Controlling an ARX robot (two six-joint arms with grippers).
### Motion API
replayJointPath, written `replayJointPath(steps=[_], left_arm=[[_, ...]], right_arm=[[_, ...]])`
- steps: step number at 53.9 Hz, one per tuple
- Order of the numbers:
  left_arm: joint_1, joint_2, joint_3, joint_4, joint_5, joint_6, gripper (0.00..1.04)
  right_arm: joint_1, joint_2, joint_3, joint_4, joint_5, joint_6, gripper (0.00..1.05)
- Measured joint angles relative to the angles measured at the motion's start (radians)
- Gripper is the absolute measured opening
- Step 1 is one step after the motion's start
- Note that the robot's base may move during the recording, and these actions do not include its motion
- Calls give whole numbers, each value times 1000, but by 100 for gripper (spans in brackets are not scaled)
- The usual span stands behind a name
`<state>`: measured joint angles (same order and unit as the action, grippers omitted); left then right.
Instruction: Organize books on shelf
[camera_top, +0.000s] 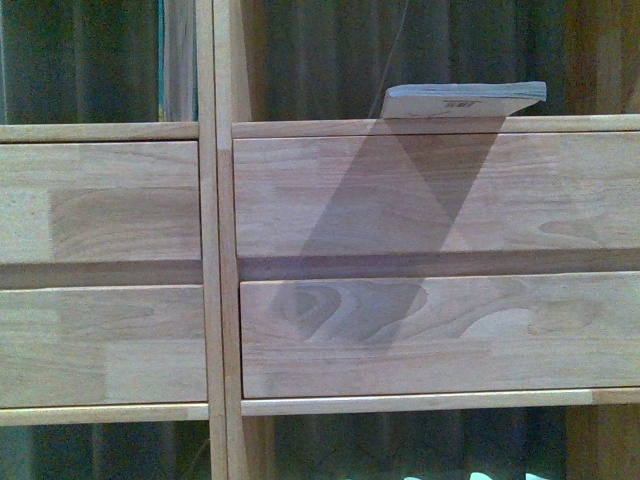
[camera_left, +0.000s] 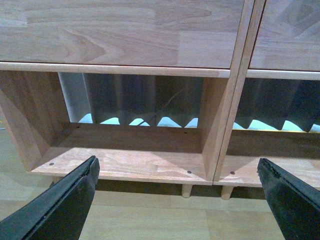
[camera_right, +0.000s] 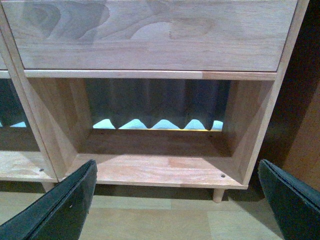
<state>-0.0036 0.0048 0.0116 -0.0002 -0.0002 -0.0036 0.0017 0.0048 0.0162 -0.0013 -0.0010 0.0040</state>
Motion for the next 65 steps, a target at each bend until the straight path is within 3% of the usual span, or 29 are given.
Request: replayJointPath(steps=[65], left_arm=[[0,0,0,0,0,0,98]], right_arm=[[0,0,0,0,0,-1,98]])
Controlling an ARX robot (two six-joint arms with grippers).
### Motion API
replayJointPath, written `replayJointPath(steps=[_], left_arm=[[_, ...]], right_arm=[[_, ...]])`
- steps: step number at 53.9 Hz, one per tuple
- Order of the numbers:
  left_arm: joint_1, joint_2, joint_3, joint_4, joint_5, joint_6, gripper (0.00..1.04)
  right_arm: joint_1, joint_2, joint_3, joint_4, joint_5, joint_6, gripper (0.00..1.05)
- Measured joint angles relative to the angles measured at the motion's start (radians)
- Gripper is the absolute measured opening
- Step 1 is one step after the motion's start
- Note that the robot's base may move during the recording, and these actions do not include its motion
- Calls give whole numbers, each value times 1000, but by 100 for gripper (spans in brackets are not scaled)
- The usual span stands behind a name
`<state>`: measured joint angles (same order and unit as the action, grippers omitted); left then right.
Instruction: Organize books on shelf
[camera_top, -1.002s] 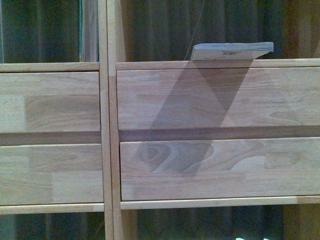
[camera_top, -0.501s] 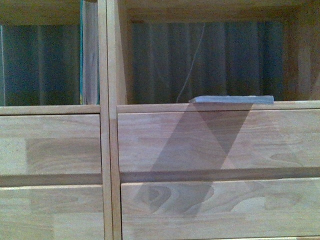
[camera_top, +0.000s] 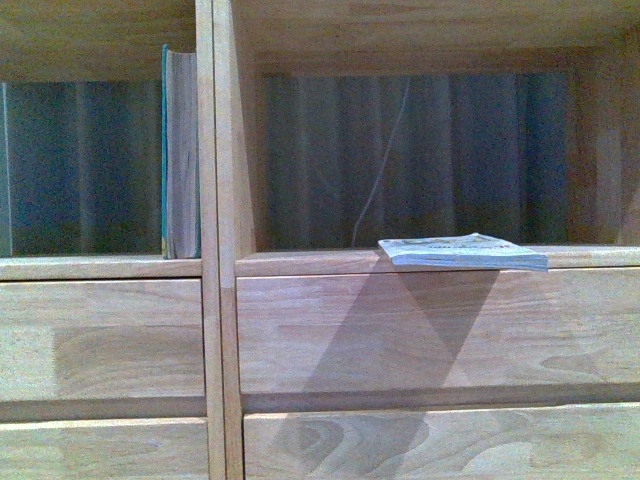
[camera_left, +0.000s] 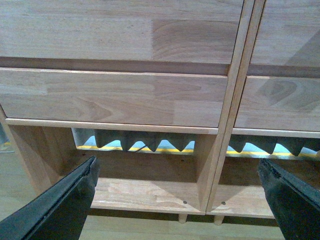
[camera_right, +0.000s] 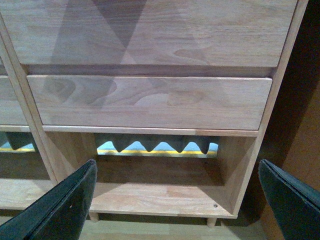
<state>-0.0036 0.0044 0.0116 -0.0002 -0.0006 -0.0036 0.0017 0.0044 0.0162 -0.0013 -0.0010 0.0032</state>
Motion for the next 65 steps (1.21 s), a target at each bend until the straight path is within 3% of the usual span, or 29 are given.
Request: replayJointPath(steps=[7,15,25,42,65], left_arm=[[0,0,0,0,0,0,98],[0,0,0,0,0,0,98],[0,0,0,0,0,0,98],[0,0,0,0,0,0,98],[0,0,0,0,0,0,98]], right_arm=[[-83,124,43,109,-237,172,98],[-92,357,238,259,-301,269,98],[-13,680,497,326,-263,397,98],[188,1261,846,473,-90,752,98],[188,1545,1044,494,18,989,98]])
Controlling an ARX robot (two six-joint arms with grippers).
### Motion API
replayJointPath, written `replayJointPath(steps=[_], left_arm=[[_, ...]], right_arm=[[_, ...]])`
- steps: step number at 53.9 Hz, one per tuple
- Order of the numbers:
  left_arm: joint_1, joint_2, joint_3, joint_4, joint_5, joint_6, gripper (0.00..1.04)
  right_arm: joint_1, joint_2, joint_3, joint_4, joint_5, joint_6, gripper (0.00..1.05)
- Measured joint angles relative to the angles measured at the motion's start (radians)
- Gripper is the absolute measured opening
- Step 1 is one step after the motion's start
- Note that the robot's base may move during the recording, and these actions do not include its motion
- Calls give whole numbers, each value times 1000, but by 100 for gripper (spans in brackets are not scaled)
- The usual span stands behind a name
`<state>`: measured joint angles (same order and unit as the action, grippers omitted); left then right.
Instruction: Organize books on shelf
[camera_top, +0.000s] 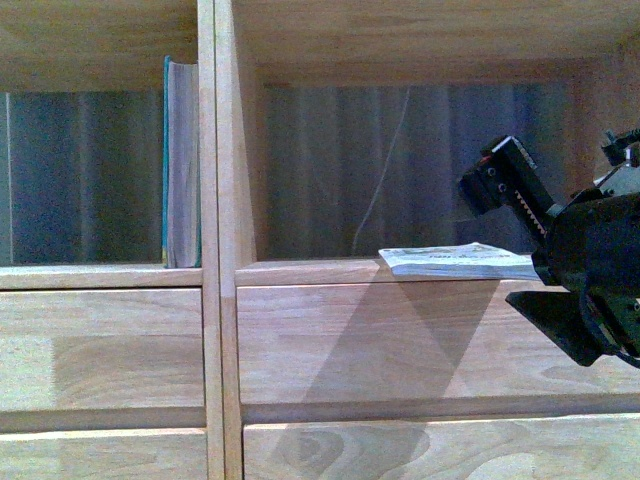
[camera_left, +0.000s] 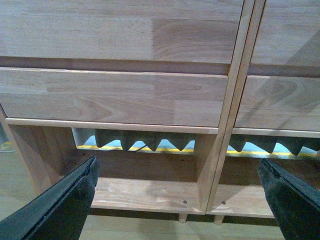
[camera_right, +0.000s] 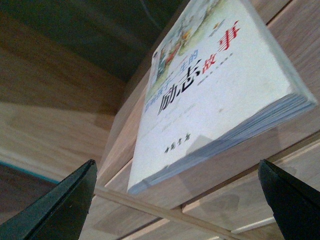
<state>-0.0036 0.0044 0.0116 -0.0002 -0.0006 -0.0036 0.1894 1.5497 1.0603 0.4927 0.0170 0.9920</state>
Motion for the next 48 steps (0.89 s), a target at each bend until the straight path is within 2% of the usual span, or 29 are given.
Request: replayJointPath(steps=[26,34,38,45,48], left_arm=[[0,0,0,0,0,0,98],[0,0,0,0,0,0,98],[0,0,0,0,0,0,98],[0,0,0,0,0,0,98],[0,0,0,0,0,0,98]], right_arm=[[23,138,122,-6,90,168,98],[36,158,164,-26,101,175,98],[41,161,186,-44,114,172,88],[45,164,213,-62,122,171,57],[47,165,213,-62,124,171,48]])
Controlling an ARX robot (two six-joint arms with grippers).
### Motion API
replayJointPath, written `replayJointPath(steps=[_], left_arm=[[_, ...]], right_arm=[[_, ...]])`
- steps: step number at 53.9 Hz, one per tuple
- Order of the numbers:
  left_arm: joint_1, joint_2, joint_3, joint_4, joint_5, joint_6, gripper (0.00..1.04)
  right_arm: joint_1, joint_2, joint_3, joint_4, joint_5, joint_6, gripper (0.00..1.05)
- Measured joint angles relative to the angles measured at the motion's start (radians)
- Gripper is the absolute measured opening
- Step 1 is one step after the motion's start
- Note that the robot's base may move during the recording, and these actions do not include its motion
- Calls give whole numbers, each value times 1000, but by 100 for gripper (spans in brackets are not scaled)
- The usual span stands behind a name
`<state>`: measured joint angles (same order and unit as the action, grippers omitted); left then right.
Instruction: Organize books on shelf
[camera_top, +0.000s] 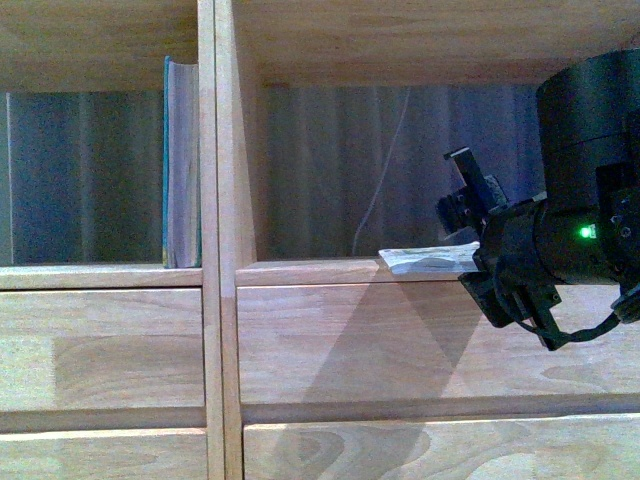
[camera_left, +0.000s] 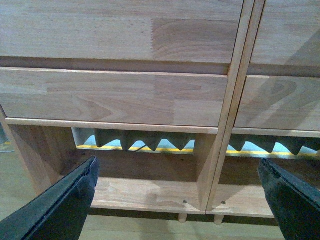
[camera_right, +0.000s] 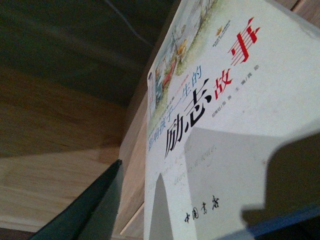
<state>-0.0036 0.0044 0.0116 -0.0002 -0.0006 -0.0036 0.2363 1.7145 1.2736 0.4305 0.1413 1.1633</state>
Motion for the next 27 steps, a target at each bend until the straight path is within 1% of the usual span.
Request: replayJointPath(steps=[2,6,7,12,16,27], left_arm=[[0,0,0,0,0,0,98],[0,0,0,0,0,0,98],[0,0,0,0,0,0,98],[0,0,0,0,0,0,98],[0,0,0,0,0,0,98],[0,0,0,0,0,0,98]], right_arm=[[0,0,0,0,0,1,43],[0,0,-5,11,-1,11,29],[-1,0,-9,19,-4,19,24],[-7,-5,-31,47,-19,48,11],[-14,-21,-56,69,-37,60,8],[-77,-147,-167,137,-111,110,8]])
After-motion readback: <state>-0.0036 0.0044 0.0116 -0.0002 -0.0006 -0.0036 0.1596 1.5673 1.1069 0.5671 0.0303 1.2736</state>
